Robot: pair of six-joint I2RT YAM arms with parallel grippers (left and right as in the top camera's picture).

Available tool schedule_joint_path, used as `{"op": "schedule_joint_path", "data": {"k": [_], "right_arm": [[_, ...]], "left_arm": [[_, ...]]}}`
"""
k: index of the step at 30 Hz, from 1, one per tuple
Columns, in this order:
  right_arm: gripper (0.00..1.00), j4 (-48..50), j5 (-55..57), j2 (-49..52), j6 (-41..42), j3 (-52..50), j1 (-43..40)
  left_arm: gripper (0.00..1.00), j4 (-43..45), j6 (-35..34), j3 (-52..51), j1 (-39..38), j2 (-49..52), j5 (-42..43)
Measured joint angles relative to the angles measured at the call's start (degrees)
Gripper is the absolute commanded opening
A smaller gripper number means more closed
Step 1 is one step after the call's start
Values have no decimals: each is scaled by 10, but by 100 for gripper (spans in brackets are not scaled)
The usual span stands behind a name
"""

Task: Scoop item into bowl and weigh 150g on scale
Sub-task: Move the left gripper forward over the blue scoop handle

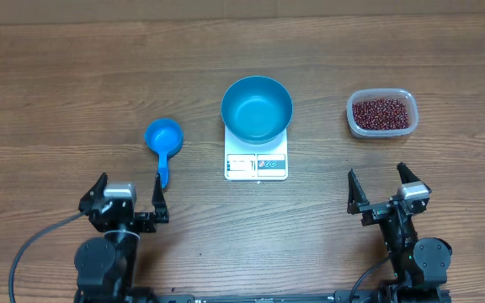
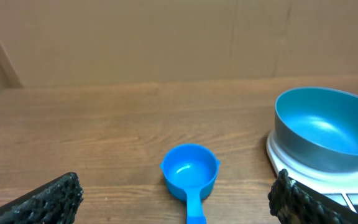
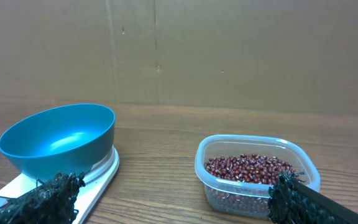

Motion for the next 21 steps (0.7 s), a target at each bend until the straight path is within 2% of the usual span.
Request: {"op": "schedule_joint_path", "data": {"k": [21], "right_arm": [[100,0,0,0,0,0,0]], "left_arm": [[100,-166,11,284,0,356,9]]}}
